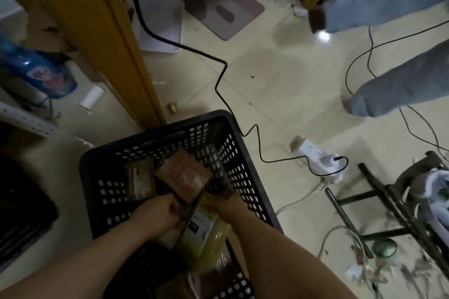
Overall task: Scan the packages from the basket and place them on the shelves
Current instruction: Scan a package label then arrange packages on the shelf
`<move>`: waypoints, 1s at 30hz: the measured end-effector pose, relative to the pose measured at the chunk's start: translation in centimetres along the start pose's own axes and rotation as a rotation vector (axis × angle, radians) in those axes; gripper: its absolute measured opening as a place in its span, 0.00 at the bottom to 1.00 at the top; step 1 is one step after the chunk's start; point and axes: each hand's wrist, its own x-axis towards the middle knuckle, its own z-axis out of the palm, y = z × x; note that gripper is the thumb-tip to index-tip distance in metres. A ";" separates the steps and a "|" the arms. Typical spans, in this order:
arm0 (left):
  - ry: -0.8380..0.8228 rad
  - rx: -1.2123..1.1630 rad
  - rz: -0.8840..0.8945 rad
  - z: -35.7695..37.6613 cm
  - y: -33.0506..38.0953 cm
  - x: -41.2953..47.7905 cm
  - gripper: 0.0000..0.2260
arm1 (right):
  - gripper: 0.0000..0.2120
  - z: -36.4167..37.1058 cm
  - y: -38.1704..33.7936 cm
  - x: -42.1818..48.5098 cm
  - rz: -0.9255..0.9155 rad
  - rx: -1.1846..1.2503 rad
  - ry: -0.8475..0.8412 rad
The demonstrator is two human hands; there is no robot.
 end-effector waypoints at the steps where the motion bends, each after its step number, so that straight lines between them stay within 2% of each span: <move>1: -0.008 -0.015 -0.015 -0.1 -0.3 -0.2 0.09 | 0.17 0.0 0.1 0.2 0.008 -0.045 0.008; 5: -0.035 -0.130 -0.075 -1.5 -0.7 -1.5 0.08 | 0.33 -0.4 -0.3 0.3 -0.005 -0.016 -0.018; 8: -0.024 -0.171 -0.075 -2.4 -0.7 -1.4 0.07 | 0.53 0.7 1.9 5.0 -0.042 0.015 -0.039; 9: -0.021 -0.158 -0.068 -2.6 -0.6 -1.0 0.08 | 0.54 0.6 1.5 5.0 -0.054 0.020 -0.048; 13: 0.002 -0.068 -0.047 -2.3 -0.4 1.2 0.07 | 0.32 0.1 0.3 3.6 -0.105 -0.070 -0.116; 18: -0.027 -0.014 -0.077 -1.5 -1.8 1.7 0.08 | 0.20 0.1 1.4 3.5 -0.074 0.057 -0.109; 19: -0.030 -0.023 -0.086 -1.7 -2.0 1.4 0.07 | 0.24 -0.2 1.4 3.0 -0.061 0.080 -0.122; 21: -0.043 -0.050 -0.096 -2.3 -1.8 0.2 0.07 | 0.42 -1.3 1.2 1.9 -0.010 0.082 -0.109; 22: -0.052 -0.066 -0.097 -2.7 -1.6 -0.4 0.07 | 0.46 -2.1 0.8 1.1 0.003 0.062 -0.109; 24: -0.066 -0.119 -0.110 -3.9 -0.8 -2.2 0.08 | 0.39 -3.8 -0.8 -1.8 0.001 0.135 -0.136; 26: -0.080 -0.203 -0.138 -5.4 0.4 -4.4 0.12 | 0.43 -5.4 -3.2 -5.8 -0.002 0.174 -0.143; 28: -0.112 -0.323 -0.156 -7.3 2.0 -7.0 0.22 | 0.48 -6.8 -5.9 -9.7 -0.042 0.145 -0.129; 30: -0.151 -0.415 -0.152 -10.0 3.8 -10.3 0.35 | 0.49 -8.5 -9.1 -14.3 -0.097 0.137 -0.153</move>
